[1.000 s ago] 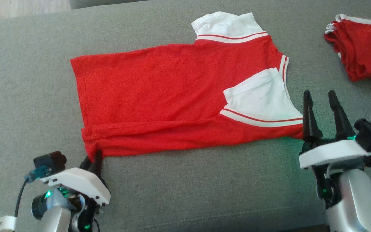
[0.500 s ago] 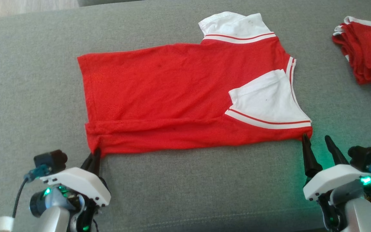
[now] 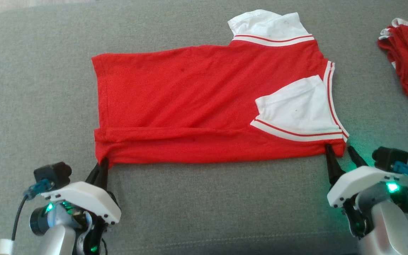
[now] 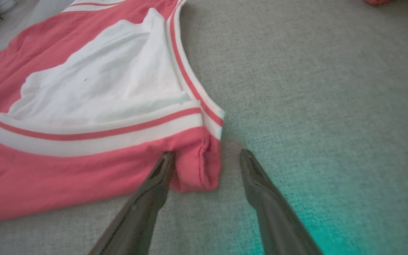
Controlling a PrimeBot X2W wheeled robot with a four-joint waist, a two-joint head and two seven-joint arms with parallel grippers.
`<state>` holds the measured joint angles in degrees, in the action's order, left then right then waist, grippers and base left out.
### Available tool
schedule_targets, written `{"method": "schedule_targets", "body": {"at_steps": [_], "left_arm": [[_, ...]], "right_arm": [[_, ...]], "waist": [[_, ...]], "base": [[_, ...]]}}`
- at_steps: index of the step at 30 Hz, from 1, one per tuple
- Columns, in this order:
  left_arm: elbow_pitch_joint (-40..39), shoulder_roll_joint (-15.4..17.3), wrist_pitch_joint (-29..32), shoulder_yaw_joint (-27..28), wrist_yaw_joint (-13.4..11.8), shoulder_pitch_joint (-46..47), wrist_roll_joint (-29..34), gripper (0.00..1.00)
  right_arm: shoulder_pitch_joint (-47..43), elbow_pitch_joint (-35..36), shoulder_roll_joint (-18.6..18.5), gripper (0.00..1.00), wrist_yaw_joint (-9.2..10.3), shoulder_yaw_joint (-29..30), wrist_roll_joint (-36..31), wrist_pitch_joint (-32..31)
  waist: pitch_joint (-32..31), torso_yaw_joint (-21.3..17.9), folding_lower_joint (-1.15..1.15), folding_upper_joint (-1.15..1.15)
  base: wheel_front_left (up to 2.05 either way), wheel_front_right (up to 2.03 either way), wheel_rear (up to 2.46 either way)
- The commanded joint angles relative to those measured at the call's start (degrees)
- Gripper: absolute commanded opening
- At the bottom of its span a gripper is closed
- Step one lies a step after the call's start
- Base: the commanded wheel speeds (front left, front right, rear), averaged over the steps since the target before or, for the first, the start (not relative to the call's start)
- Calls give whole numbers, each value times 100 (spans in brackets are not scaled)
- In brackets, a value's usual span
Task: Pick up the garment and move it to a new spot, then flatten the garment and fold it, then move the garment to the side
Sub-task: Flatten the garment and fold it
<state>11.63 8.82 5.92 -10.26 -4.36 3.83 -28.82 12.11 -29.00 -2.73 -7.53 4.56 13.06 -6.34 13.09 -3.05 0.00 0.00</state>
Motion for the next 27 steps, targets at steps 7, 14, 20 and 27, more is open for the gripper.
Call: {"method": "schedule_targets", "body": {"at_steps": [7, 14, 20, 27], "left_arm": [[-78, 181, -124, 216, 2, 171, -2, 0], [-381, 307, -89, 152, 90, -24, -6, 0], [-911, 534, 249, 31, 131, -558, -4, 0], [-1114, 585, 595, -67, 32, -1043, -85, 0]], "right_arm": [[205, -81, -15, 0, 4, -237, 83, -46], [-273, 890, -27, 0, 4, -18, 89, -253], [-1191, 2182, -115, 0, 4, 129, 172, -942], [-1774, 2641, -53, 0, 4, 308, 295, -1302]], "waist": [[-105, 18, 0, 0], [-306, 21, 0, 0], [-434, -27, 0, 0], [-529, -49, 0, 0]], "base": [[0, 0, 0], [0, 0, 0], [0, 0, 0], [0, 0, 0]]}}
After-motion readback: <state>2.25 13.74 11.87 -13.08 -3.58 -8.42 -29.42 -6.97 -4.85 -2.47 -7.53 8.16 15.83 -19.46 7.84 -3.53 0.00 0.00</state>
